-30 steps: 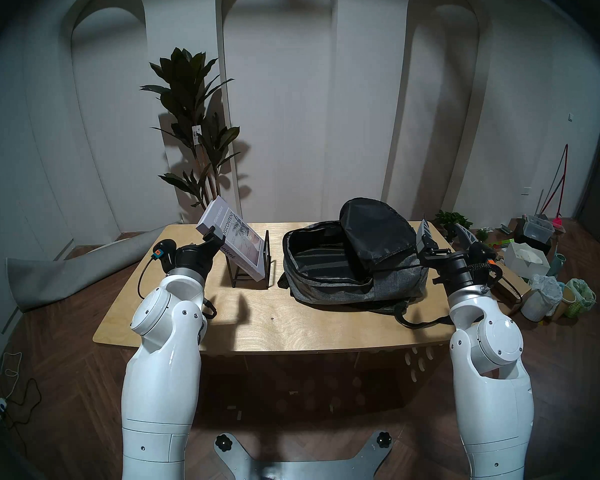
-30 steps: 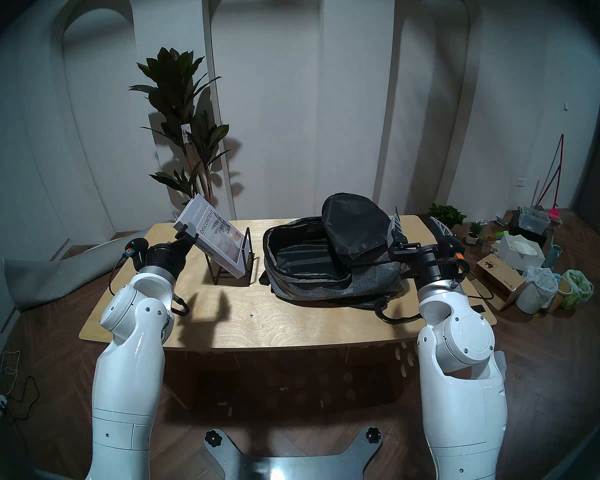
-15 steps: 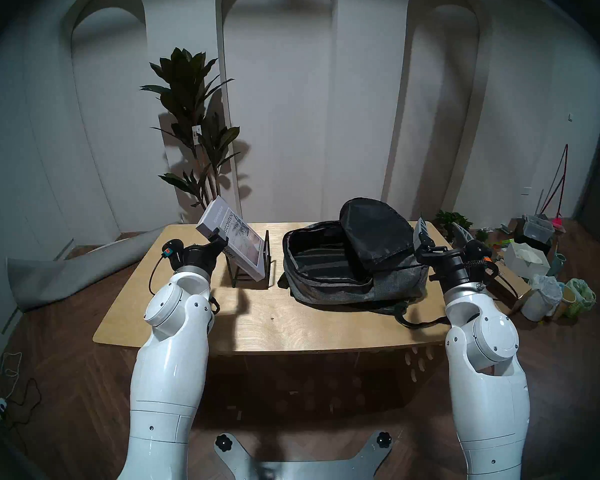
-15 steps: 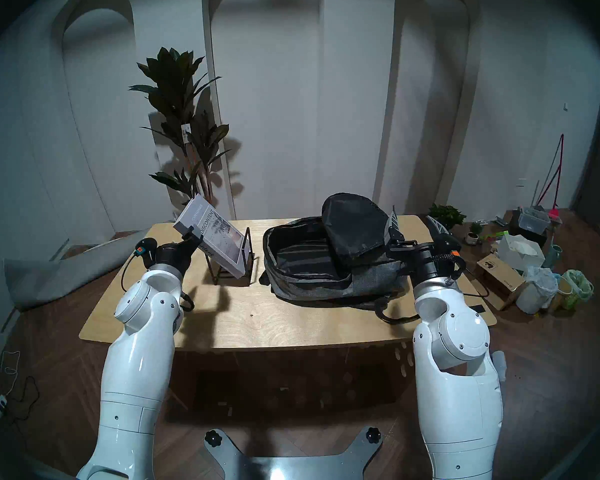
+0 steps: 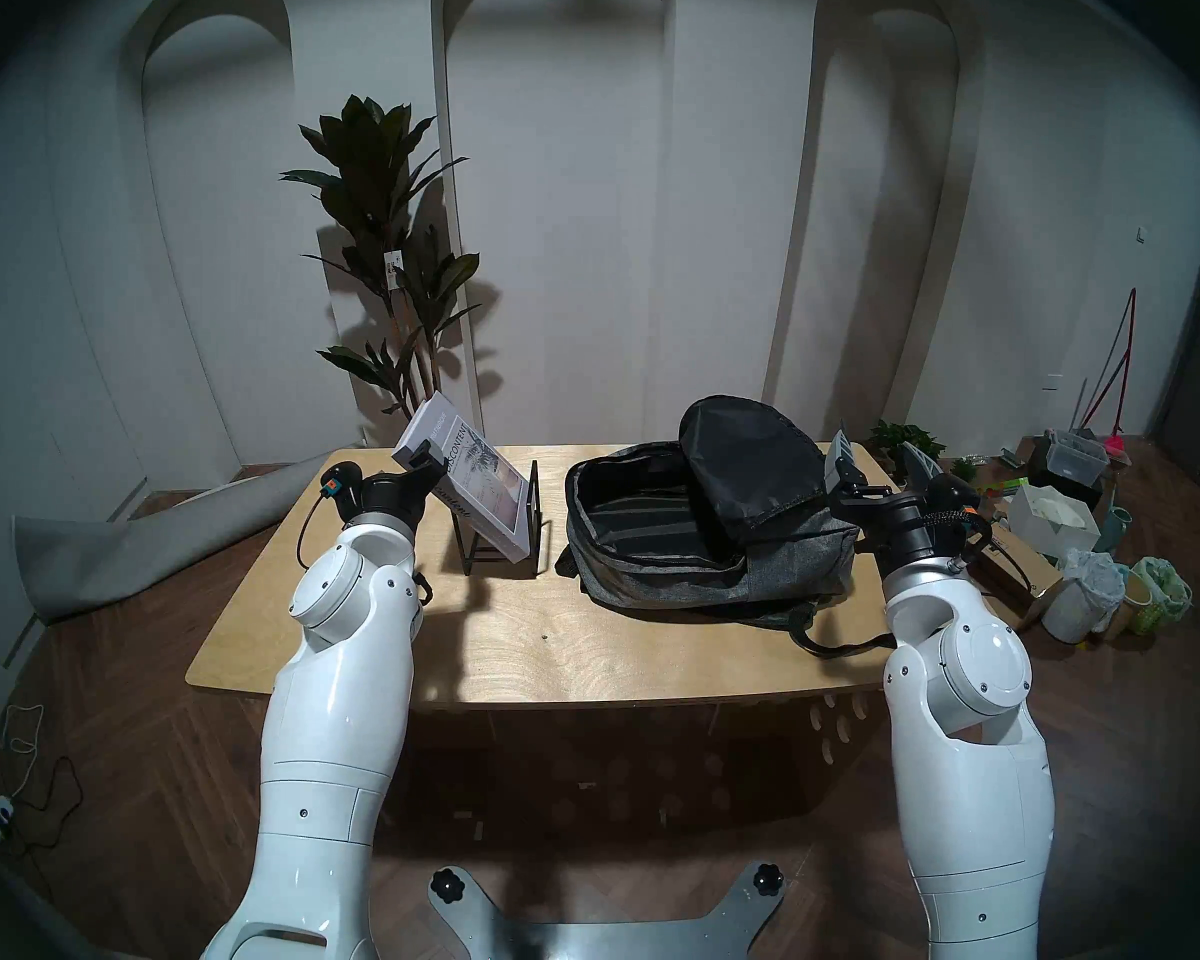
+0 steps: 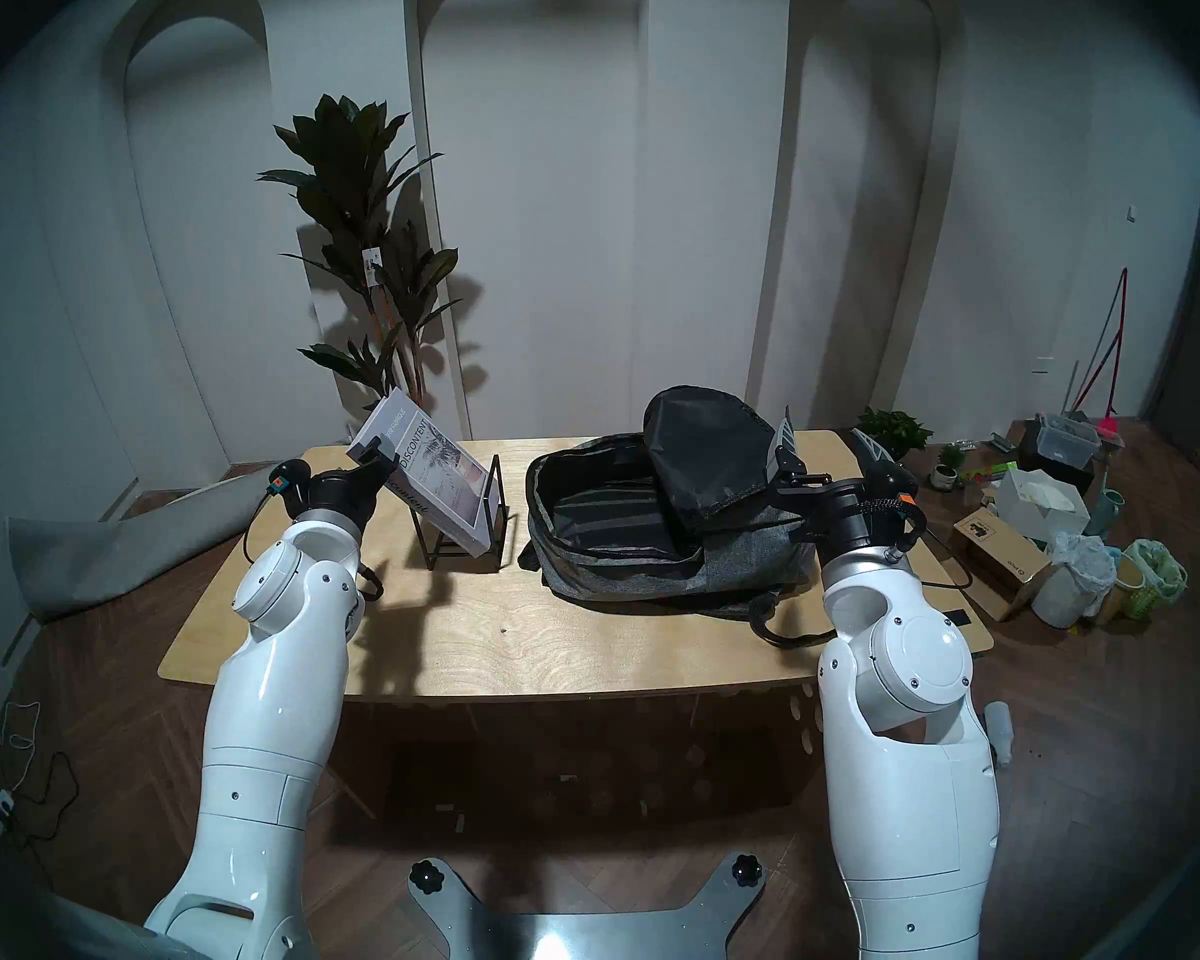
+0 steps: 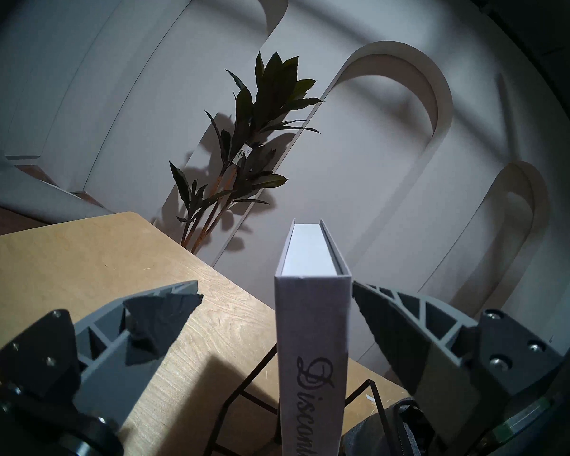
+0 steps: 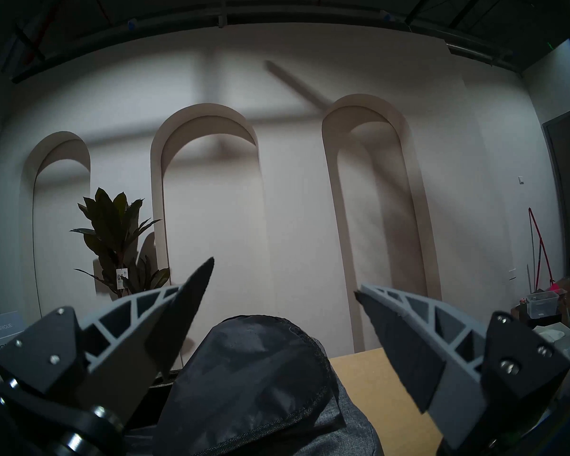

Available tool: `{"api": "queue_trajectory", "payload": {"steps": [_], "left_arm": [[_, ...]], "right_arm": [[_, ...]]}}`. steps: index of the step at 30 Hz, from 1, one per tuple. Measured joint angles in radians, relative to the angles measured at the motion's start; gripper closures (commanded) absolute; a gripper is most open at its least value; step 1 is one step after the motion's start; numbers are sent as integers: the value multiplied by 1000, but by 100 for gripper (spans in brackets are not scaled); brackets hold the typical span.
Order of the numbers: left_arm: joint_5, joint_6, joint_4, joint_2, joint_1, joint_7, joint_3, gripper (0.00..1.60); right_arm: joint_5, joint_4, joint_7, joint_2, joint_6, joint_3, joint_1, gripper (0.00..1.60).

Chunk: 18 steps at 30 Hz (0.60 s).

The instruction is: Put the book into the bag and close the bag

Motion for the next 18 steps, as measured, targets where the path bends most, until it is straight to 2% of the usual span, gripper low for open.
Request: {"api": "queue_trajectory", "payload": {"steps": [18], "left_arm": [[-28,-13,47,1,-32,-23,25,0]], "right_arm": [[-25,-2,-25,0,-5,-8,5,0]]}}
